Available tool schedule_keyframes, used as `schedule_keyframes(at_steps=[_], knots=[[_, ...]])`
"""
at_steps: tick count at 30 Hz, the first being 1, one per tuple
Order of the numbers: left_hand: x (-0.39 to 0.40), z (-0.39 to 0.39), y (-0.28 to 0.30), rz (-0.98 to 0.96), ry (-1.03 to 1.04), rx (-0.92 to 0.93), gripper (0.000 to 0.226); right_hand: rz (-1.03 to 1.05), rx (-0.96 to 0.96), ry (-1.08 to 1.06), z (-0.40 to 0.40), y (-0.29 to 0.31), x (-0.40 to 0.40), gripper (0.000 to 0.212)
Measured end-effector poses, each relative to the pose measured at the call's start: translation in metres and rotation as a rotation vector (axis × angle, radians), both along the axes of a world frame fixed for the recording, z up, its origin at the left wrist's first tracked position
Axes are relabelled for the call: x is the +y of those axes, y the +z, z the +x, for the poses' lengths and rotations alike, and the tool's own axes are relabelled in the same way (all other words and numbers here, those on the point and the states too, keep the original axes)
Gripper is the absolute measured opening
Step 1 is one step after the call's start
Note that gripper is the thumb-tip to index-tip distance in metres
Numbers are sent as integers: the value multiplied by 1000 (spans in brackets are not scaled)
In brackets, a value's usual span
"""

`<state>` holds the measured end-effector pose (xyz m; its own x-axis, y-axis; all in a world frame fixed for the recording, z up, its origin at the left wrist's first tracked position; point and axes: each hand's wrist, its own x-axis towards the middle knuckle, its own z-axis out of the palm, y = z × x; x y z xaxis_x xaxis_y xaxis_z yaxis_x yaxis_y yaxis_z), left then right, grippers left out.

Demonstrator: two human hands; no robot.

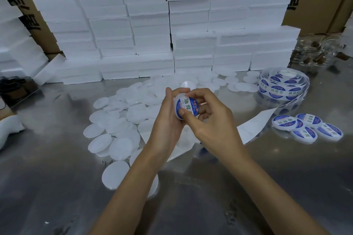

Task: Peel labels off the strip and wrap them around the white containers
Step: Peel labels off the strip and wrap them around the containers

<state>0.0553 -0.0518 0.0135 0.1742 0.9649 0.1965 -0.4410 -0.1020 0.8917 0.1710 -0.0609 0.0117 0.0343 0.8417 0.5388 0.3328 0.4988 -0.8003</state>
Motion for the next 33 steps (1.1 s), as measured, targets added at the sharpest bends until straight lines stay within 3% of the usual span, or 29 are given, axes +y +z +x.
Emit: schedule_keyframes(at_steps=[4, 7, 9, 14, 17, 20, 27, 33], knots=[[-1, -2, 0, -46, -11, -47, 59, 38, -66, -66, -1, -3, 0, 37], [-2, -5, 2, -132, -34, -124, 61, 38, -134, -112, 1, -4, 1, 73], [-2, -6, 3, -170, -50, -202, 60, -1, -165, -182, 4, -2, 1, 84], [-5, -3, 2, -169, -117, -266, 57, 18, -314, -252, 4, -10, -1, 45], [-6, -2, 3, -158, -159, -269, 56, -11, -334, -197, 4, -11, 0, 49], [-6, -3, 4, -161, -202, -297, 55, -6, -242, -156, 5, -14, 3, 40], [-5, 1, 0, -139, -214, -273, 50, 20, -165, -241, 7, -17, 6, 48], [-8, 11, -2, -96, -164, -134, 56, -55, -364, -429, 5, -14, 2, 68]])
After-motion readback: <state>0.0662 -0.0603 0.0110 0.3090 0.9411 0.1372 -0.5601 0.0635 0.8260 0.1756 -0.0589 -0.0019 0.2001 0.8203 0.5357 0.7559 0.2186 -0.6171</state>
